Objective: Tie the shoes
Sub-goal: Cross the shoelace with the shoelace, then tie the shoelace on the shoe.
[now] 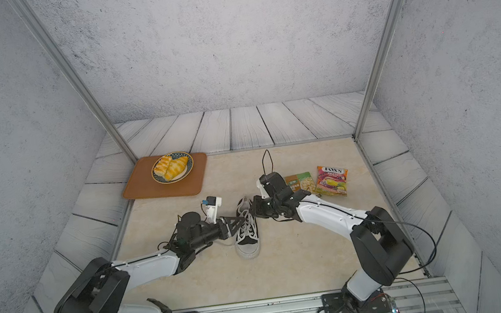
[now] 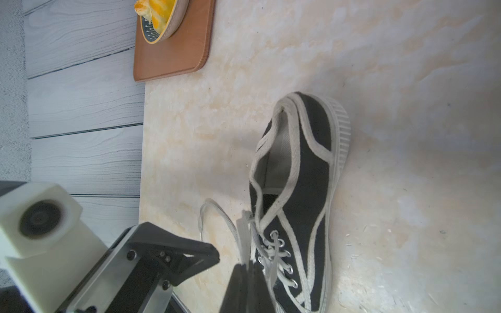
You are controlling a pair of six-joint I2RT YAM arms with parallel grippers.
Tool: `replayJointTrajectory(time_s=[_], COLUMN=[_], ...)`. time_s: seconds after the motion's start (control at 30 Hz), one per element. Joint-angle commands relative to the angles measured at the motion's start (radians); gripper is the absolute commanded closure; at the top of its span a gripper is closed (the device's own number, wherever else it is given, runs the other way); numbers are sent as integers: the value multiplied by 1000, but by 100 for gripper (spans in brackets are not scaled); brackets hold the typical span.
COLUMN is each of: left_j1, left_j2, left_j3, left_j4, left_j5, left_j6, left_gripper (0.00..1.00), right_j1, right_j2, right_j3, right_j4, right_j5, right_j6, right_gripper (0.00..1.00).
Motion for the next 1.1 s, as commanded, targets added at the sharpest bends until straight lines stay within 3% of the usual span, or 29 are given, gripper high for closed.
replayJointTrajectory(time_s=[0.0, 0.23, 0.37, 0.8, 1.07], left_j1=[-3, 16, 26, 43, 43], left_j2=[-98, -252, -259, 23, 86], left_j3=[-22, -16, -16, 115, 214], left_j4=[-204, -561, -651, -782, -921], left_j5=[-94, -241, -286, -276, -349], left_j6=[41, -9, -58, -172, -123], left_gripper=[43, 34, 32, 23, 12], right_j1=[-6, -10, -9, -10, -11], right_j2=[-65, -85, -85, -81, -81], right_j3=[-13, -23, -36, -55, -60], right_j4=[-30, -41, -30, -9, 2], right_j5=[26, 33, 23, 12, 6], right_j6=[-42, -62, -61, -55, -56], right_gripper=[100, 100, 100, 100, 100])
